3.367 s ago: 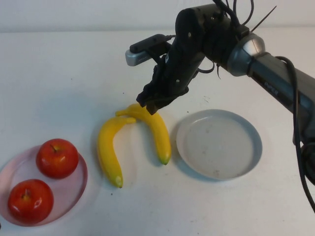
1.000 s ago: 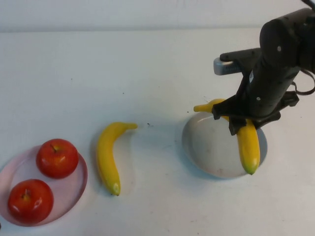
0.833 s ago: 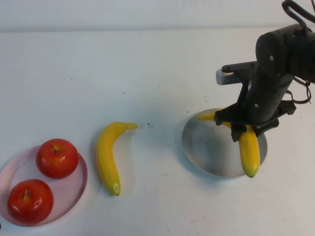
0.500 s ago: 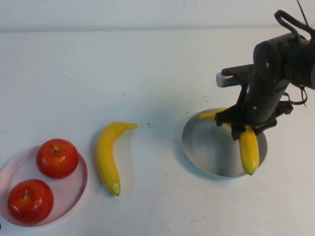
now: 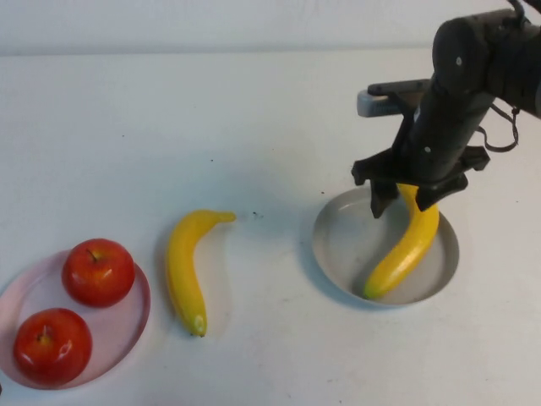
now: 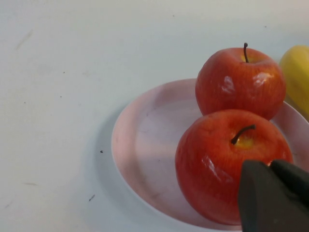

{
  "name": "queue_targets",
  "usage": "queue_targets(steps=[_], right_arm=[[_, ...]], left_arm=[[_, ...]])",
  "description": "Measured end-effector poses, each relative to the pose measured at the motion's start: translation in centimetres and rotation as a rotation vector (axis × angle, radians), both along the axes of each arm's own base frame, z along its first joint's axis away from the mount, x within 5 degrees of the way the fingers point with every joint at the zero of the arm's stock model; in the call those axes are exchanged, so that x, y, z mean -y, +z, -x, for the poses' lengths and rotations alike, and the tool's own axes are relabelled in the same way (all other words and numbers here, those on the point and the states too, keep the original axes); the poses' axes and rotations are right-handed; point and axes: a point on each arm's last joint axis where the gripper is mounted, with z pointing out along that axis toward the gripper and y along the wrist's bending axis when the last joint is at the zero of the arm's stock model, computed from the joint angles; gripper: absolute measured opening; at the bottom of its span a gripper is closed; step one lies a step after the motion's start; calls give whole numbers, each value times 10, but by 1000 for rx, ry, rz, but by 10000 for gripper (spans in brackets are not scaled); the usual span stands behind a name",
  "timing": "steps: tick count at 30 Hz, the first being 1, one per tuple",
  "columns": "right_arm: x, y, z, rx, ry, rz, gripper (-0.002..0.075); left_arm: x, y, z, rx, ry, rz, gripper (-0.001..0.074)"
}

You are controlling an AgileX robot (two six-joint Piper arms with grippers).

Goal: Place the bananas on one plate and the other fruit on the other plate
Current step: Put another type of fruit in the right plate

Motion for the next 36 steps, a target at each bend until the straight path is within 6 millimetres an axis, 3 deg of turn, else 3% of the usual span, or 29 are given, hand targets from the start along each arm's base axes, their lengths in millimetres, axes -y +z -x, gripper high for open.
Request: queue_targets(steps=[4, 7, 11, 16, 20, 27, 31, 36], right_arm=[[-32, 25, 7, 54, 93, -61, 444], [-67, 31, 22, 71, 185, -80, 440], [-109, 21, 39, 54, 283, -86, 438], [-149, -2, 52, 17, 367, -78, 437], [-178, -10, 58, 30, 419, -93, 437], [-217, -13, 56, 77, 465, -161, 441], [-229, -15, 48, 117, 467, -192, 460], [-237, -35, 39, 119, 453, -178, 466]], left_arm=[[0, 0, 0, 0, 0, 0, 4], [0, 0, 0, 0, 0, 0, 4], [0, 0, 0, 0, 0, 0, 4], [0, 0, 0, 0, 0, 0, 4], [0, 0, 0, 0, 0, 0, 4], [0, 0, 0, 0, 0, 0, 4], [0, 0, 0, 0, 0, 0, 4], [0, 0, 0, 0, 0, 0, 4]])
